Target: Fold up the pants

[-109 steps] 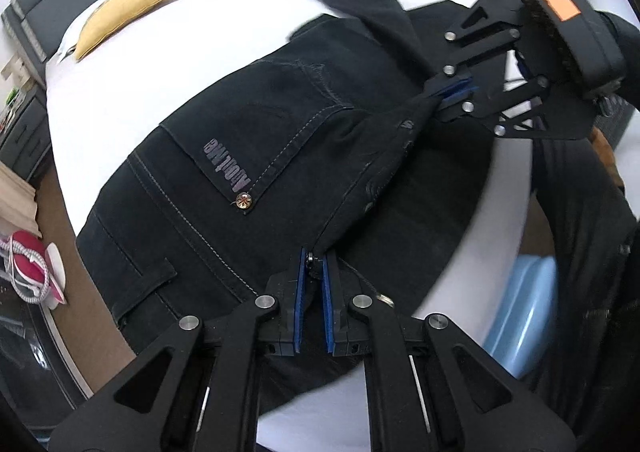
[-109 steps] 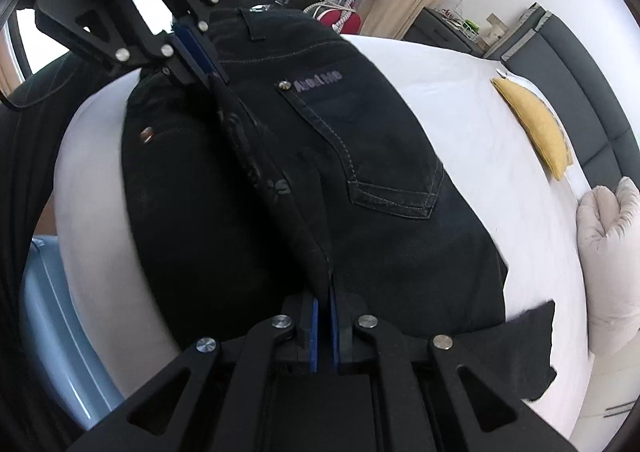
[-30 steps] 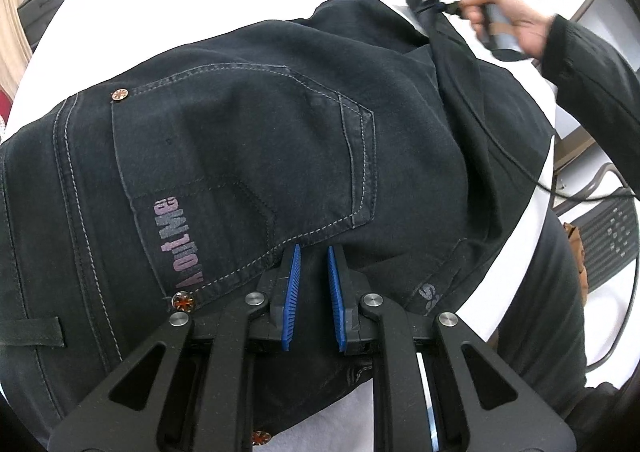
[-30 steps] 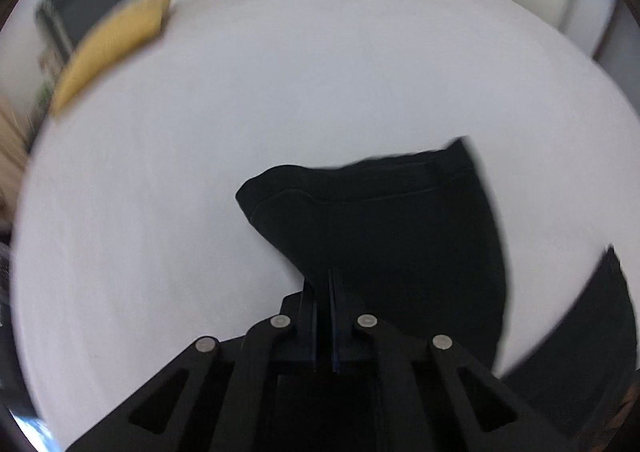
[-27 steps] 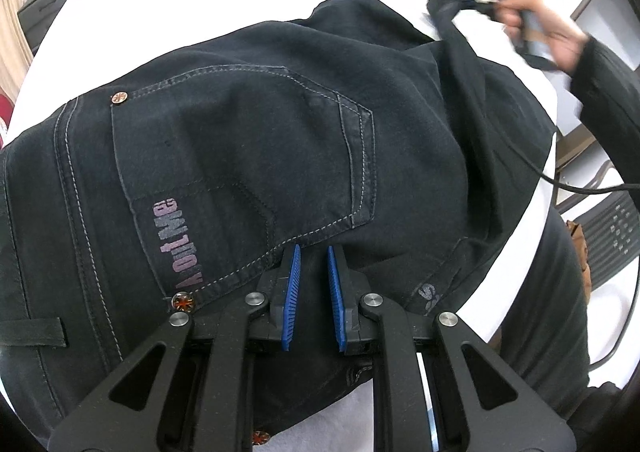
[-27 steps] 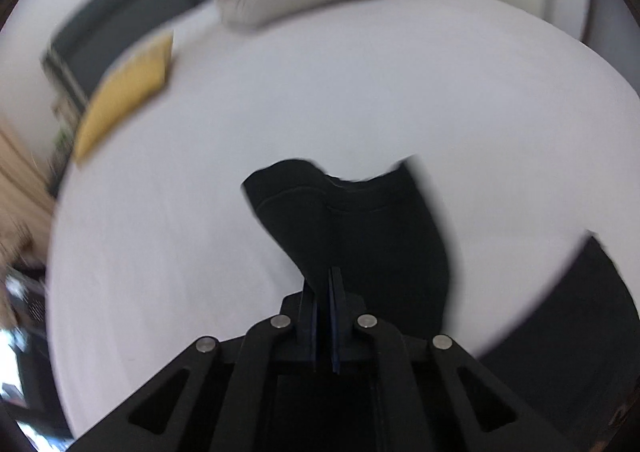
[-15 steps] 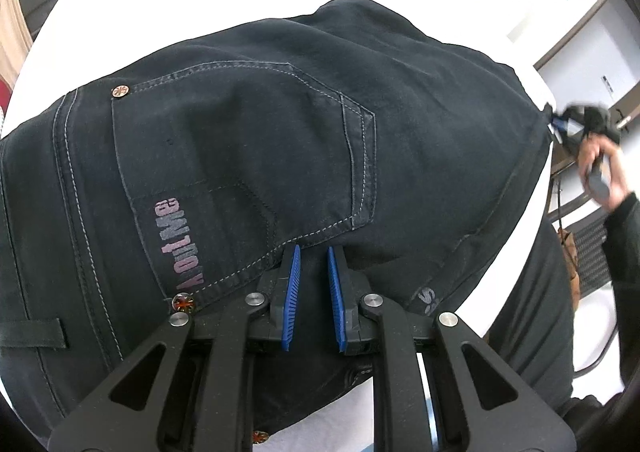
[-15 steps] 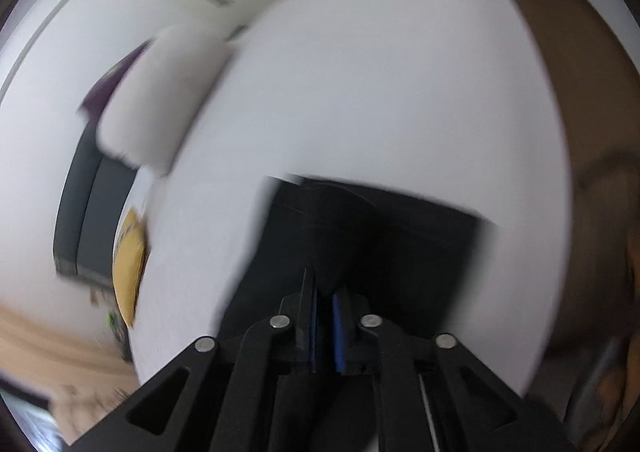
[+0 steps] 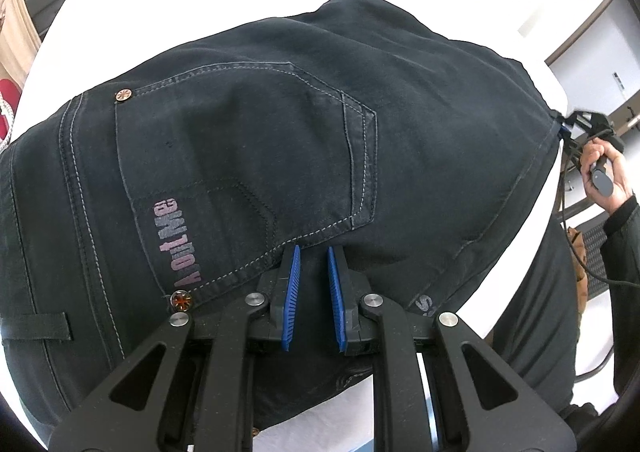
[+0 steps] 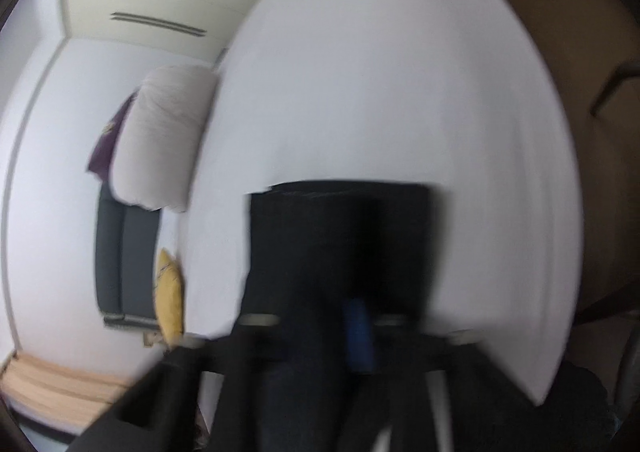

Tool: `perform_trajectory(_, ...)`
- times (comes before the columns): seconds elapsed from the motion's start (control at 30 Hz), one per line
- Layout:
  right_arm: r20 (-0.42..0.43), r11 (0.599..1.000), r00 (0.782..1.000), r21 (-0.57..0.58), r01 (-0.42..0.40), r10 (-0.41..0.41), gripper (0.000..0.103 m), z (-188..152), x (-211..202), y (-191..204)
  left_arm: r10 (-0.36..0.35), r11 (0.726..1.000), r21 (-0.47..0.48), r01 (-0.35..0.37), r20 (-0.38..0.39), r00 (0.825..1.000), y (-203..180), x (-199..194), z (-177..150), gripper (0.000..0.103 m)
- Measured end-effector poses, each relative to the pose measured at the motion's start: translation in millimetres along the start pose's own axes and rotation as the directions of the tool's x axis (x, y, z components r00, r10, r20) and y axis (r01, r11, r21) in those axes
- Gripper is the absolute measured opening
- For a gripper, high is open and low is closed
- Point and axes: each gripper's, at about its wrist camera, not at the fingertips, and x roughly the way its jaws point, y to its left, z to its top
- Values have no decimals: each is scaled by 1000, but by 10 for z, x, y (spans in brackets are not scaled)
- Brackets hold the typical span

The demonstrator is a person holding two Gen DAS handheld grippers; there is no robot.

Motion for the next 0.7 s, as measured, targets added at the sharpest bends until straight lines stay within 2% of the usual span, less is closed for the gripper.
perform_trajectory(0.23,33,1000,999,1,6,-6,4,114,-156,-136,3,1000,13,-3,-13,1000,27,-20,-4,14)
perform_trajectory(0.4,40,999,999,-30,20,-19,4,127,-241,-119,1,1000,12,-1,-15,1000,10,-14,13,14)
perform_trajectory(0.53,50,1000,999,-26,2,-1,4,134,-357,-105,-10,1000,19,11,-18,1000,36,-25,9,14)
perform_trajectory(0.7,-4,999,999,-17,49,-49,2,213,-85,-241,-35,999,18,35,-10,999,115,-29,28,14)
